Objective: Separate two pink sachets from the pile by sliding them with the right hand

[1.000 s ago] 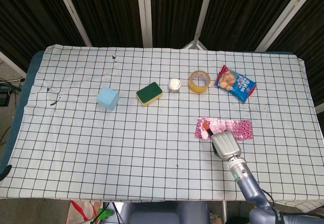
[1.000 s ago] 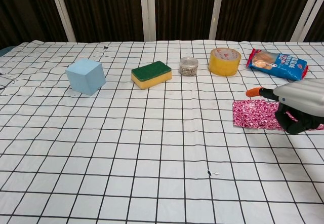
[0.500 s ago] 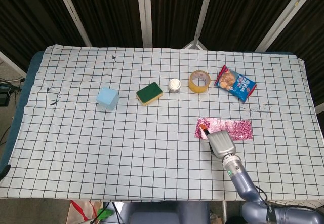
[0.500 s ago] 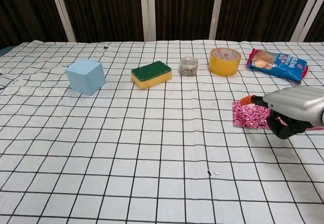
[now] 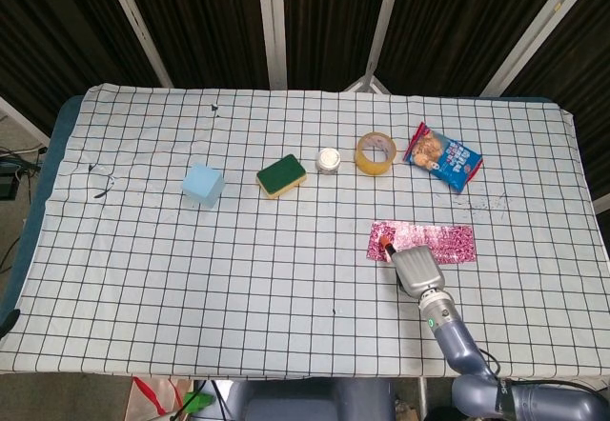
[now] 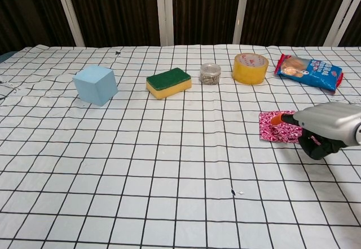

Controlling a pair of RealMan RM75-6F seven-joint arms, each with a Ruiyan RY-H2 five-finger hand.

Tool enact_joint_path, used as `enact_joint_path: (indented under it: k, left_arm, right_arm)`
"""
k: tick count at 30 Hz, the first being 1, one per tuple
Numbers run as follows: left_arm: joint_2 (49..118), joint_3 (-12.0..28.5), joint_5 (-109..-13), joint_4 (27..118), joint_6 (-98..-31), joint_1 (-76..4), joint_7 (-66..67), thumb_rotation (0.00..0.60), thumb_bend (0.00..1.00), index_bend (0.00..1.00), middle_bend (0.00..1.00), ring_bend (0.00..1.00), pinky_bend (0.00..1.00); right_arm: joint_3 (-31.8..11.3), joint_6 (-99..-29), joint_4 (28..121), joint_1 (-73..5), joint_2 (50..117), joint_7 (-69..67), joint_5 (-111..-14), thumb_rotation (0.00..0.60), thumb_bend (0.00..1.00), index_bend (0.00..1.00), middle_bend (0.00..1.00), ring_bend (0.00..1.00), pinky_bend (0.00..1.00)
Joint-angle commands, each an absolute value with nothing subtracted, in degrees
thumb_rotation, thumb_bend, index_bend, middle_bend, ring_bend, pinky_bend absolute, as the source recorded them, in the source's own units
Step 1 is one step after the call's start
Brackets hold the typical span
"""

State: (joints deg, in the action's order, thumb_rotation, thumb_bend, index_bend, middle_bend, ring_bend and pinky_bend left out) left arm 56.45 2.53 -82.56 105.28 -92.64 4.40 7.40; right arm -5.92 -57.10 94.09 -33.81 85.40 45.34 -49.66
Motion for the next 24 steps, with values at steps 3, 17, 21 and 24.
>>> enact_joint_path:
  k: [3, 17, 21, 24]
  left_arm:
    - [56.5, 2.5, -82.6, 105.3, -92.6, 4.3, 7.8, 0.6, 0.32, 0.16, 0.0, 0.0, 0.1]
    - [56.6, 2.5, -82.3, 105.4, -92.5, 4.3, 7.9, 0.6, 0.32, 0.16, 0.0, 0.0, 0.1]
    - [56.5, 2.6, -82.2, 105.4, -92.5, 4.3, 7.8, 0.6, 0.32, 0.16, 0.0, 0.0, 0.1]
    - [56.4, 2.6, -82.1, 105.3, -92.4, 4.3, 7.3, 0.6, 0.32, 0.16, 0.0, 0.0, 0.1]
  right_arm:
    - [-5.5, -56.9, 93.4, -34.3, 85.8, 45.1, -49.0, 0.6, 0.79, 0.13, 0.8, 0.73, 0.5]
    - [-4.7, -57.7, 93.5, -36.0, 86.6, 46.0, -47.5, 0.6, 0.79, 0.14, 0.8, 0.73, 0.5]
    - [-4.6, -58.1, 93.9, -36.6, 87.2, 46.7, -46.9, 0.6, 0.79, 0.14, 0.8, 0.73, 0.5]
    - [-4.6, -58.3, 93.8, -37.2, 87.9, 47.4, -46.1, 0.6, 0.79, 0.14, 0.8, 0.73, 0.5]
